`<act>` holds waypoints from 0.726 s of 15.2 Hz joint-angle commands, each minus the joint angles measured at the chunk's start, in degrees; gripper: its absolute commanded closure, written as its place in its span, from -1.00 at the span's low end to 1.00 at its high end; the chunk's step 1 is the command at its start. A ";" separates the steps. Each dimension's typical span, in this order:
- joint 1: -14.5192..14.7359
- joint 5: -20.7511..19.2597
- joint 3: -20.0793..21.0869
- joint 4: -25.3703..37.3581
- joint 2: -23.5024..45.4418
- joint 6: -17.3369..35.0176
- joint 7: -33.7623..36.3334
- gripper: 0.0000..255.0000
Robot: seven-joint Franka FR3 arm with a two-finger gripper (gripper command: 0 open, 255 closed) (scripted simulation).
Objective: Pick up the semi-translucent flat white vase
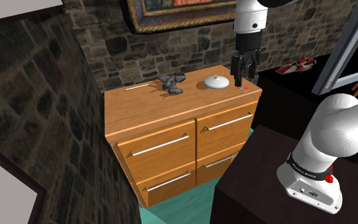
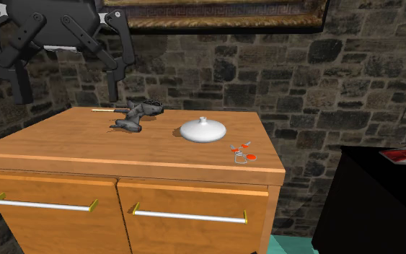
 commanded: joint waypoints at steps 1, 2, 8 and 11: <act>0.00 0.00 0.00 0.00 0.00 0.00 0.00 -1.00; -0.40 -0.79 -0.84 -0.15 0.94 1.32 -1.20 -1.00; -2.63 -4.72 -5.77 0.47 7.86 9.27 -8.07 -1.00; -3.57 -6.07 -8.16 1.76 12.07 13.10 -11.34 -1.00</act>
